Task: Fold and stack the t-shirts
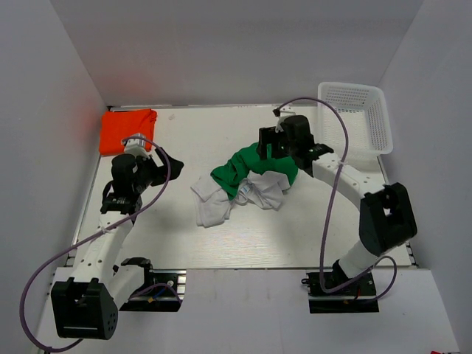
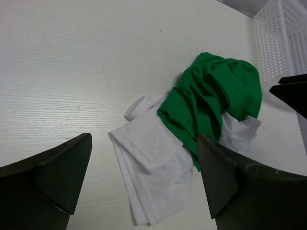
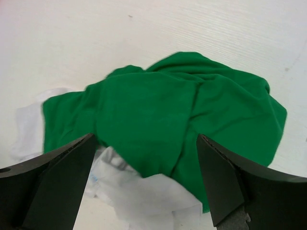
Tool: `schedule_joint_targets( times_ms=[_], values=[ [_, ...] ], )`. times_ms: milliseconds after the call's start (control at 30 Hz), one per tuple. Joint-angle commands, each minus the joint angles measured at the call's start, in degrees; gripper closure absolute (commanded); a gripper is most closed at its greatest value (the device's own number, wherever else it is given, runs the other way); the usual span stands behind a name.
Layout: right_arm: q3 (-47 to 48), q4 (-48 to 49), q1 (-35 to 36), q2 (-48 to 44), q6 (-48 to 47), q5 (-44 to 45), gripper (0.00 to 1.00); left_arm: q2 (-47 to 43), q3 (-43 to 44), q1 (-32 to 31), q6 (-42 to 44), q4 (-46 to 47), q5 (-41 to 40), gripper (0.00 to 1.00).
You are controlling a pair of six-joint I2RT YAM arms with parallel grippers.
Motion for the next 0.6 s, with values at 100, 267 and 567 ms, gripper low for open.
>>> schedule_joint_targets(
  times_ms=[100, 267, 567],
  values=[
    [10.21, -6.37, 1.56, 11.2, 1.54, 5.12, 0.1, 0.17, -0.17, -0.16, -0.06, 0.64, 1.26, 0.0],
    [16.81, -7.69, 2.35, 20.17, 3.38, -0.78, 0.1, 0.17, -0.69, -0.16, 0.47, 1.17, 1.26, 0.0],
    [22.77, -8.47, 2.97, 28.36, 7.16, 2.97, 0.34, 2.45, -0.69, -0.16, 0.47, 2.22, 1.79, 0.0]
  ],
)
